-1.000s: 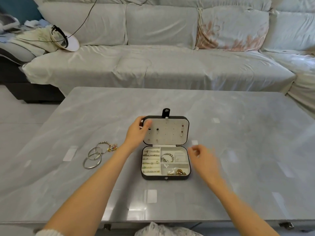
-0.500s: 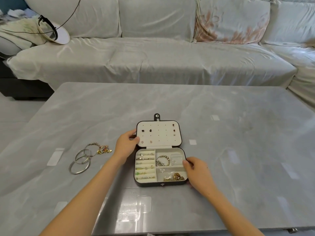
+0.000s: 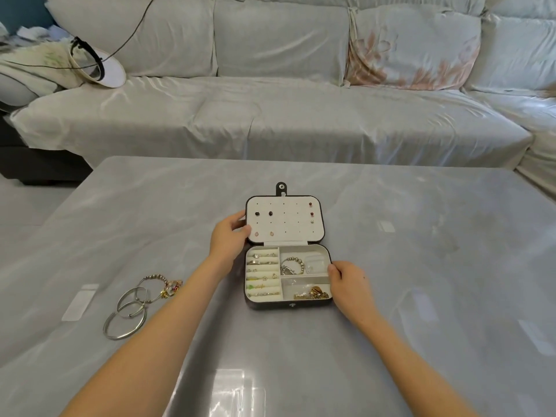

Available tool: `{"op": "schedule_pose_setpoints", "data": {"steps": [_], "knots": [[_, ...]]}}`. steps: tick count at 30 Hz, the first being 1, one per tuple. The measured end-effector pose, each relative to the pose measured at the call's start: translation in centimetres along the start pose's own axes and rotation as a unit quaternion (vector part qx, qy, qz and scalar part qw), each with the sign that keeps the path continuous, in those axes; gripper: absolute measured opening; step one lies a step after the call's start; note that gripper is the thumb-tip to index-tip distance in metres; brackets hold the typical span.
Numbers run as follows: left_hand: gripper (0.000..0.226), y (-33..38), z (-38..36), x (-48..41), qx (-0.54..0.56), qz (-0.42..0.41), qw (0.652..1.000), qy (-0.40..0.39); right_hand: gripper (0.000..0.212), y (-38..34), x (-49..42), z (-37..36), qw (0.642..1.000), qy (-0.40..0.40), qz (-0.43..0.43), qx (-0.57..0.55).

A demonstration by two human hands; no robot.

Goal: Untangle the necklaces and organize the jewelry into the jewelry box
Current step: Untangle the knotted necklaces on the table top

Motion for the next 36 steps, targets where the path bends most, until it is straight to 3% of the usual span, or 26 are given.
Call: {"op": "schedule_pose_setpoints", "data": {"steps": [7,10,13,16,19,24,29,33,36], "knots": [[0.031,-0.3,-1.8,-2.0,-0.113,-0.052,0.992,0.018,0.04,0.8,-2.1,-1.0,1.0,0.005,-0.014,-0.004],[0.029,-0.1,-1.5,-1.7,-0.165,-0.086,0.982,0.024,0.026,1.1,-1.9,0.1,1.0,0.001,-0.009,-0.02],[0.026,0.2,-0.4,0.2,-0.206,-0.127,0.97,0.037,0.015,0.5,-1.5,2.7,0.996,0.054,0.051,0.039],[0.016,1.2,-0.4,3.6,-0.267,-0.256,0.928,0.043,0.015,-1.1,-0.9,2.8,0.987,0.022,0.113,0.112],[0.007,2.1,-2.2,6.9,-0.325,-0.377,0.867,-0.019,0.02,-2.1,-0.8,1.6,0.974,-0.028,0.124,0.185],[0.02,2.2,-4.7,8.3,-0.441,-0.4,0.798,-0.089,0.026,-2.7,-1.0,0.5,0.967,-0.079,0.078,0.228],[0.007,3.0,-4.6,8.2,-0.448,-0.36,0.815,-0.072,0.024,-3.5,-1.6,0.0,0.951,-0.113,0.068,0.279],[0.012,2.9,-4.1,8.2,-0.431,-0.334,0.834,-0.08,0.021,-4.0,-1.8,-0.4,0.938,-0.139,0.088,0.304],[0.014,3.1,-3.5,8.2,-0.421,-0.324,0.844,-0.075,0.021,-4.6,-1.6,-0.9,0.91,-0.153,0.124,0.366]]}}
Point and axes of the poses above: each hand's wrist, its own x-axis away from the middle knuckle, its own z-axis out of the back of the hand, y = z × x, the point moved 7 cm from there along -x, towards the middle knuckle, and after that the axes turned 7 degrees about y, right-handed, at the moved point
